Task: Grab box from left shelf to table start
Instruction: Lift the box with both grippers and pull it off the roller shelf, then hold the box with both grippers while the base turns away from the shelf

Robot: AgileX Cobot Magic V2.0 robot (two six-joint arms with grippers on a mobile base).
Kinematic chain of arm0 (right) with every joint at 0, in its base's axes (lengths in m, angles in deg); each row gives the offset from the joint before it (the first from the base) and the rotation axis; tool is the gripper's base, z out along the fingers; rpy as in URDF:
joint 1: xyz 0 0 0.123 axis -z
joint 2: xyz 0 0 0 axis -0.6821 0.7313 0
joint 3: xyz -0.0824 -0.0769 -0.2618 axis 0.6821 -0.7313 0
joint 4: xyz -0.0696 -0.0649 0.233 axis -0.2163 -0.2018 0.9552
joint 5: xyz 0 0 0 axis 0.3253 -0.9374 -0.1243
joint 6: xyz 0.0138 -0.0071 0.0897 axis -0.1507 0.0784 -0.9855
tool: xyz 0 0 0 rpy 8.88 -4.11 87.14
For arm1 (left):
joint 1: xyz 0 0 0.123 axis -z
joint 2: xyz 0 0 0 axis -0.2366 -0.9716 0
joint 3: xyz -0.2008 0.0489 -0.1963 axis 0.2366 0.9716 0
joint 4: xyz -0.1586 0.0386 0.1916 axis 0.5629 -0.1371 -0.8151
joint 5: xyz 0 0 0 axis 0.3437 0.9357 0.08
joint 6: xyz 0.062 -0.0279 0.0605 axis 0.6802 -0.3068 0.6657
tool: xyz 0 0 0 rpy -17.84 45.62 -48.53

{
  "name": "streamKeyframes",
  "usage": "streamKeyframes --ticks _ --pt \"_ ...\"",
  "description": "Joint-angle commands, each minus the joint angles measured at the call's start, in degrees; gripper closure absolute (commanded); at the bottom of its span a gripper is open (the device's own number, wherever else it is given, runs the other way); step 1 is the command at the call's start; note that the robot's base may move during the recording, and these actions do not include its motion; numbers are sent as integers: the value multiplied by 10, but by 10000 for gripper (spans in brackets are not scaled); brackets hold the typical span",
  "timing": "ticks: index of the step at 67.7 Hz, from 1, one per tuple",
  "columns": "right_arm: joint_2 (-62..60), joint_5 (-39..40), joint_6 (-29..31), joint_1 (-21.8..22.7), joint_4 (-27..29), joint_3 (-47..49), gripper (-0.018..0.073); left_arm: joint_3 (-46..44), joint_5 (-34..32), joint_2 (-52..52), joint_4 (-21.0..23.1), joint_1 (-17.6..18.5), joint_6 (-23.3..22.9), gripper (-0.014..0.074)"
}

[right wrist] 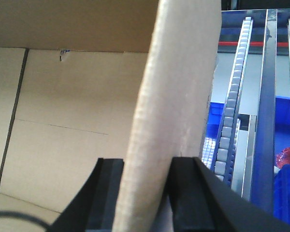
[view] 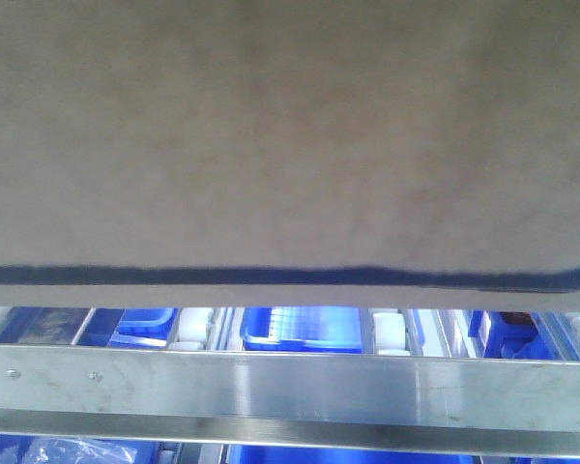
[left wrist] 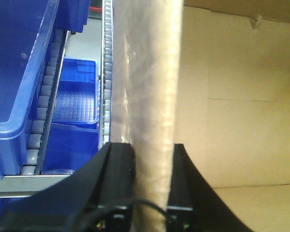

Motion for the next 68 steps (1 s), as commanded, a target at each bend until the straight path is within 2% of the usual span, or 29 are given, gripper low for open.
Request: streamKeyframes --ticks 1,68 --pt "12 90 12 2 -18 17 500 -21 -107 -7 37 5 -12 689" --pt "12 89 12 2 -18 17 500 -21 -107 -9 37 5 -12 690"
